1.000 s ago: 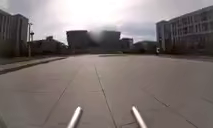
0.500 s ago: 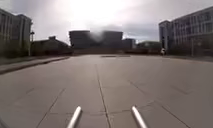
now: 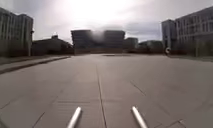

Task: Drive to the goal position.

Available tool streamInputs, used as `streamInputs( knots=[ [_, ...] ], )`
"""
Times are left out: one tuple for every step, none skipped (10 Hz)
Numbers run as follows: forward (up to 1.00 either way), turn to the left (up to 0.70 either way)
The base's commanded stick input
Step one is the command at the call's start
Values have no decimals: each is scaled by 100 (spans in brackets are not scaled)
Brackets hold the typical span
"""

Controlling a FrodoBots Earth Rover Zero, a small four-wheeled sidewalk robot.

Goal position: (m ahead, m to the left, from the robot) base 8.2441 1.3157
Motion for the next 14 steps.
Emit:
streamInputs(
  knots=[
    [100,0],
    [100,0],
    [100,0],
    [100,0],
    [100,0],
    [100,0],
    [100,0],
    [100,0],
    [100,0],
    [100,0],
    [100,0],
    [100,0],
    [100,0],
    [100,0]
  ],
)
